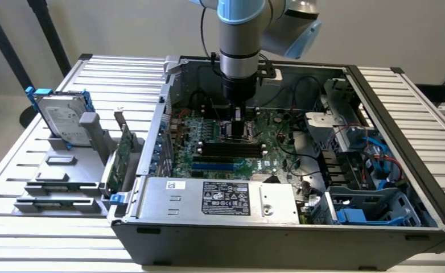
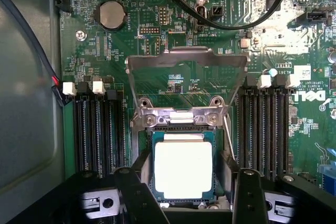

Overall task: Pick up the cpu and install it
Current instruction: 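Place the cpu into insertion slot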

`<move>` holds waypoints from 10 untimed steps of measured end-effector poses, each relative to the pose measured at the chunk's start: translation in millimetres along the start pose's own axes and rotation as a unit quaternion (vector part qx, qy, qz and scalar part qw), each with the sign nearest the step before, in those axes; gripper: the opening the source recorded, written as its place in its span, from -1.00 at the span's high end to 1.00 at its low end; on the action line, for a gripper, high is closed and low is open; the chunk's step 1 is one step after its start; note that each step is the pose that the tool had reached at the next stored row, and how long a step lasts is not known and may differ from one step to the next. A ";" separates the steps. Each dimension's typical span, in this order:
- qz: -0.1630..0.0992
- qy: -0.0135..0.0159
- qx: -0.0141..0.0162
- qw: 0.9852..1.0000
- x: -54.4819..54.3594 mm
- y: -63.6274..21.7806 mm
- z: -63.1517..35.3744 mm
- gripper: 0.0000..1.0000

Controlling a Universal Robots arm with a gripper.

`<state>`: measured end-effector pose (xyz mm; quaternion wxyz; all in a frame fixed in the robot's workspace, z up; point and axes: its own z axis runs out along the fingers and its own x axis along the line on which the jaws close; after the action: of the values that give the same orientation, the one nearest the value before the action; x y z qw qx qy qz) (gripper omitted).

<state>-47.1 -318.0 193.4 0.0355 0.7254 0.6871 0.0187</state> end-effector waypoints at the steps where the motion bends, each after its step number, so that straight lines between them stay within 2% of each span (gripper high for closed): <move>1: 0.000 0.000 0.000 1.000 0.0 0.0 -0.1 -0.23; 10: 0.000 0.000 0.000 1.000 -0.2 0.7 -9.1 -0.23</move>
<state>-47.1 -318.0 202.5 0.0355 0.7254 0.6872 0.0186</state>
